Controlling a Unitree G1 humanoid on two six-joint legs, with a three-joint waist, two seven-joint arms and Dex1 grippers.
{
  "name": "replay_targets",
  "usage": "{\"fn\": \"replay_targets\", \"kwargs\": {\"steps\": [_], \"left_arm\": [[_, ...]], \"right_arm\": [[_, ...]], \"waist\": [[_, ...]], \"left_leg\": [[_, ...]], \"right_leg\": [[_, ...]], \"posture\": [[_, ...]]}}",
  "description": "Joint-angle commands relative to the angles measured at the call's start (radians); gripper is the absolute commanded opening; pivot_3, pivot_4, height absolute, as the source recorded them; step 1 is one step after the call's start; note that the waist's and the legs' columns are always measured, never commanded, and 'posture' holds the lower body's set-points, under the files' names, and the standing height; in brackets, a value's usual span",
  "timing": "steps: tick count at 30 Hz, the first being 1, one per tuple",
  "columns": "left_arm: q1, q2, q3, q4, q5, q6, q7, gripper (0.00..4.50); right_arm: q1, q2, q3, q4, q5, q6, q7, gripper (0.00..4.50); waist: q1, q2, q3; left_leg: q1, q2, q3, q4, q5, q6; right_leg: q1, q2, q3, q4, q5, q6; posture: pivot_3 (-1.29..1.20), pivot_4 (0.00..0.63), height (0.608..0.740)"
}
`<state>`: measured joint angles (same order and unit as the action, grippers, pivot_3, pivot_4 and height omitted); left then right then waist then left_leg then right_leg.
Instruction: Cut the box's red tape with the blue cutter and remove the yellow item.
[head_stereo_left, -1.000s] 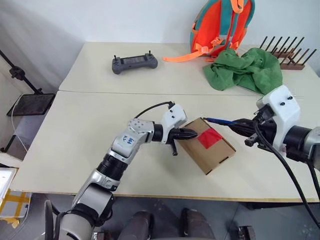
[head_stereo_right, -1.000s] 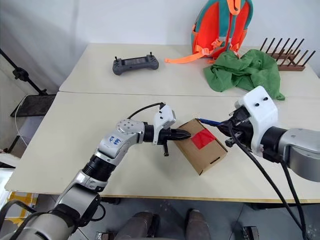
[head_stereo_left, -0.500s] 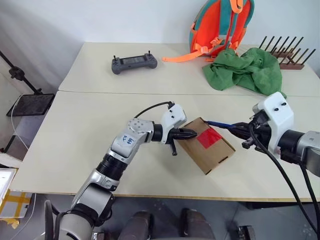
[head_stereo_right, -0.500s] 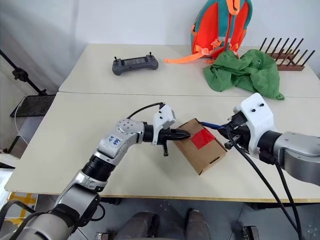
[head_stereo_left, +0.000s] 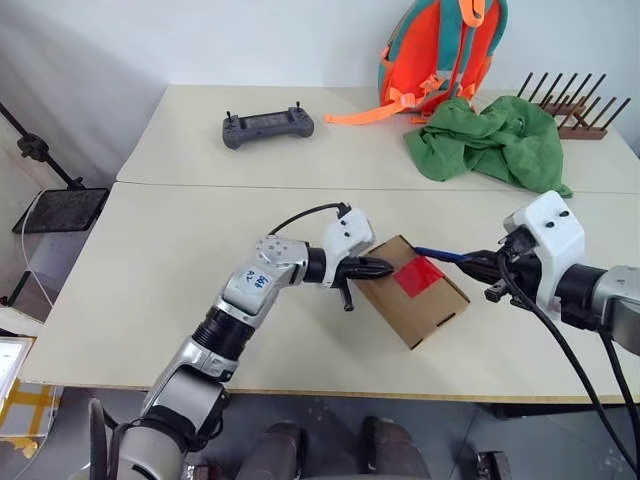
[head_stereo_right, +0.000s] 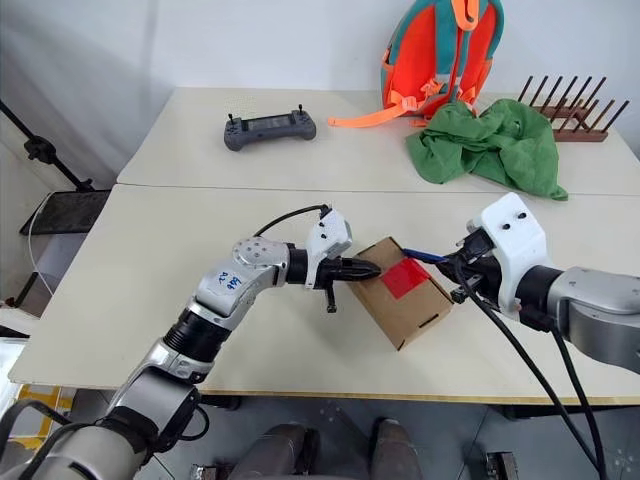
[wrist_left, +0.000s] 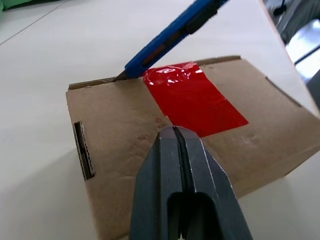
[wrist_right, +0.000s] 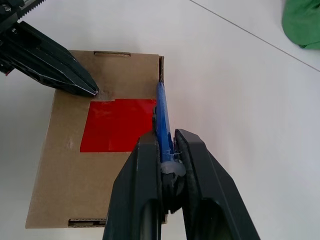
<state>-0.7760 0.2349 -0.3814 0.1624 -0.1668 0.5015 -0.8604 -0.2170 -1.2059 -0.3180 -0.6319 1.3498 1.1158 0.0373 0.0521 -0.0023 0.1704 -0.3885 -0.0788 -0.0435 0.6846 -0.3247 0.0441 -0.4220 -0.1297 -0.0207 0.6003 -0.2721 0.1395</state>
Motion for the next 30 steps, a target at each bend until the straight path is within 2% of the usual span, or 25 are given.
{"fn": "replay_targets", "kwargs": {"steps": [1, 3, 7, 10, 16, 19, 23, 30], "left_arm": [[0.018, 0.063, -0.159, 0.102, 0.148, -0.046, -0.06, 0.0], [0.007, 0.062, -0.198, 0.164, 0.201, -0.102, -0.049, 0.0], [0.003, 0.031, -0.199, 0.239, 0.211, -0.127, -0.048, 0.0], [0.005, 0.022, -0.208, 0.264, 0.227, -0.151, -0.051, 0.0], [0.03, 0.01, -0.225, 0.291, 0.244, -0.178, -0.065, 0.0], [0.035, 0.001, -0.225, 0.305, 0.25, -0.184, -0.062, 0.0], [0.035, -0.012, -0.224, 0.319, 0.253, -0.188, -0.059, 0.0], [0.038, -0.025, -0.223, 0.325, 0.253, -0.188, -0.059, 0.0]], "right_arm": [[-0.036, -0.054, -0.002, 0.044, 0.067, 0.068, 0.007, 0.15], [-0.081, -0.082, 0.024, 0.077, 0.099, 0.1, 0.008, 0.15], [-0.175, -0.133, 0.085, 0.117, 0.157, 0.157, 0.01, 0.15], [-0.253, -0.177, 0.129, 0.15, 0.214, 0.196, 0.0, 0.15], [-0.363, -0.306, 0.243, 0.242, 0.435, 0.225, -0.097, 0.15], [-0.372, -0.369, 0.277, 0.25, 0.511, 0.21, -0.128, 0.15], [-0.359, -0.434, 0.294, 0.246, 0.557, 0.206, -0.131, 0.15], [-0.247, -0.491, 0.264, 0.223, 0.539, 0.203, -0.095, 0.15]], "waist": [[0.0, 0.0, 0.0], [0.0, 0.002, -0.002], [0.001, 0.003, -0.005], [0.002, 0.003, -0.008], [0.004, 0.005, -0.013], [0.004, 0.004, -0.016], [0.006, 0.004, -0.02], [0.011, 0.001, -0.023]], "left_leg": [[0.001, 0.0, 0.0, 0.0, 0.0, 0.0], [0.004, 0.001, -0.001, -0.001, 0.0, 0.0], [0.02, 0.004, -0.005, -0.004, -0.008, 0.004], [0.02, 0.005, -0.006, -0.004, -0.01, 0.006], [0.02, 0.005, -0.007, -0.004, -0.011, 0.005], [0.019, 0.005, -0.008, -0.004, -0.012, 0.007], [0.019, 0.005, -0.008, -0.004, -0.014, 0.01], [0.018, 0.005, -0.008, -0.004, -0.017, 0.011]], "right_leg": [[0.001, 0.0, 0.0, 0.0, 0.0, 0.0], [0.006, 0.0, 0.0, -0.006, 0.0, 0.0], [0.026, -0.001, 0.0, -0.015, -0.001, -0.002], [0.028, -0.001, 0.0, -0.018, -0.001, -0.002], [0.028, -0.002, 0.0, -0.019, -0.001, -0.002], [0.03, -0.002, -0.001, -0.023, -0.005, -0.009], [0.031, -0.002, -0.001, -0.026, -0.005, -0.01], [0.032, -0.002, -0.001, -0.029, -0.006, -0.012]], "posture": [[0.0, 0.15, 0.74], [0.0, 0.15, 0.74], [0.0, 0.15, 0.74], [0.0, 0.15, 0.74], [0.0, 0.15, 0.74], [0.0, 0.15, 0.74], [0.0, 0.15, 0.74], [0.0, 0.15, 0.74]]}}
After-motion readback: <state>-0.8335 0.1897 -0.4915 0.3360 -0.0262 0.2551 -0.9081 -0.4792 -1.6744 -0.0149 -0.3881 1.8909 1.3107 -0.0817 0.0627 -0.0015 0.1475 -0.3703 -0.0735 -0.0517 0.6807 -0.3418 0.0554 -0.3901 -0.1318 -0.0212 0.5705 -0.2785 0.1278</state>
